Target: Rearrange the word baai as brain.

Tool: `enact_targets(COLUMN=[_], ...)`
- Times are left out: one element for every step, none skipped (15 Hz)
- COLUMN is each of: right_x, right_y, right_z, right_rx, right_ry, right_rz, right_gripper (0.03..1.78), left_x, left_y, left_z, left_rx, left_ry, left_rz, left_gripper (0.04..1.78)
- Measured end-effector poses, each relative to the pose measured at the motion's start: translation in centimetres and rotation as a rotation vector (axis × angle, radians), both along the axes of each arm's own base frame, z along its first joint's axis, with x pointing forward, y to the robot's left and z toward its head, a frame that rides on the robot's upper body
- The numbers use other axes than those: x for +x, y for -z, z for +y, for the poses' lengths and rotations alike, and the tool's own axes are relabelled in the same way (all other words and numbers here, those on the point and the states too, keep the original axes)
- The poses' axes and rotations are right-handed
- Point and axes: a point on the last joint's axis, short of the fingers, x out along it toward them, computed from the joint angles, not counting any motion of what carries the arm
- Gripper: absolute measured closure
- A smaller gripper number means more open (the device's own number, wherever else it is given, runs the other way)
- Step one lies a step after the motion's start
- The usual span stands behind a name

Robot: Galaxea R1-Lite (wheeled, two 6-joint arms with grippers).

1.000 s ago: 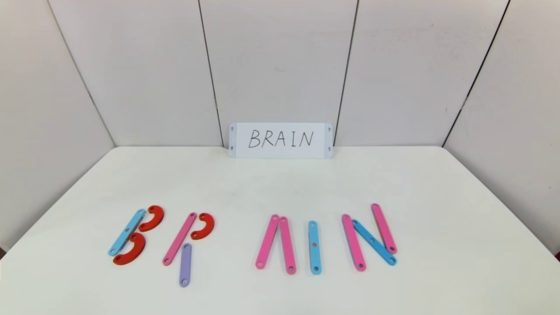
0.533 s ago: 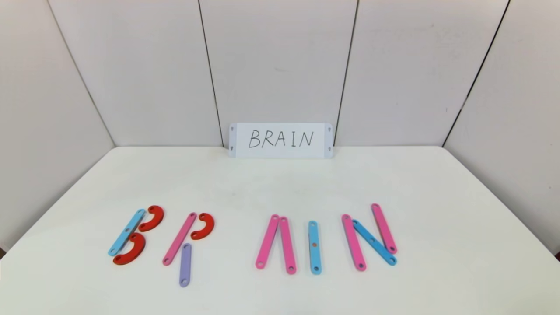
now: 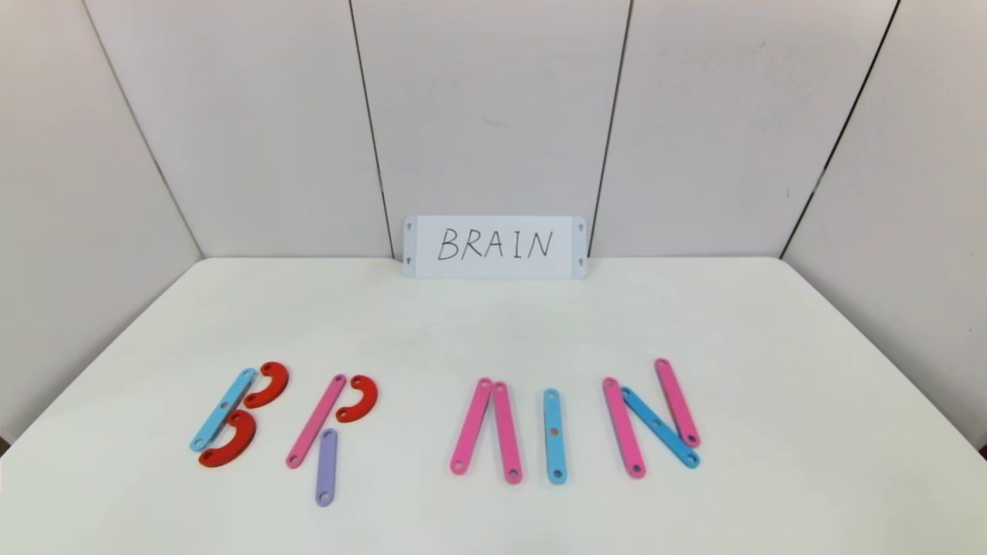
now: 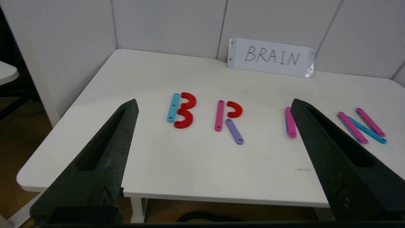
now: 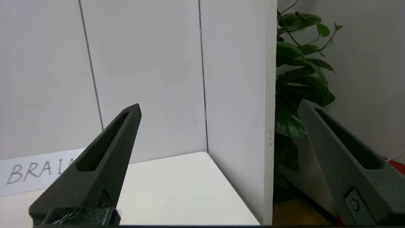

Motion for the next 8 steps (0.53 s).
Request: enact_targets(right_x=[1.3,2.4,3.2,3.7,3.9,4.2,4.5,4.8], right_y=[0.9,1.8,2.6,3.2,3.5,4.0,4.5,4.9], right_z=[0.0,-0.1,-0.1,-0.1,-0.1,-0.1,-0.1,-0.1], right_rx=[-0.012,-0.031,-0.053,-0.069,-0.075,-0.076,-0.079,-0.081], right_ry=[0.021,0.044,0.069,0.088,0.095,0.094,0.091,0.087], right_rz=[-0.013,-0.031,-0.056,-0.084,-0.105,-0.106,-0.087,-0.069], right_gripper=[0.08,0.08,0.08,0.08,0.08,0.08,0.08,0.08], left_x=[1.6,3.2,4.5,5.5,6.1,6.5,6.9,7.1], left_y=[0.7,1.6,2.5,3.1,3.4,3.8,4.3,4.8], left_z=[0.1,0.3,0.4,0.5,0.5,0.5,0.5,0.5], left_rx=[0.002,0.007,0.013,0.017,0.019,0.021,0.023,0.023], left_ry=[-0.061,-0.118,-0.171,-0.207,-0.227,-0.228,-0.226,-0.224], left_rz=[-0.001,-0.003,-0.013,-0.032,-0.055,-0.059,-0.043,-0.027], left_gripper=[0.13,0.13,0.13,0.13,0.13,0.13,0.13,0.13])
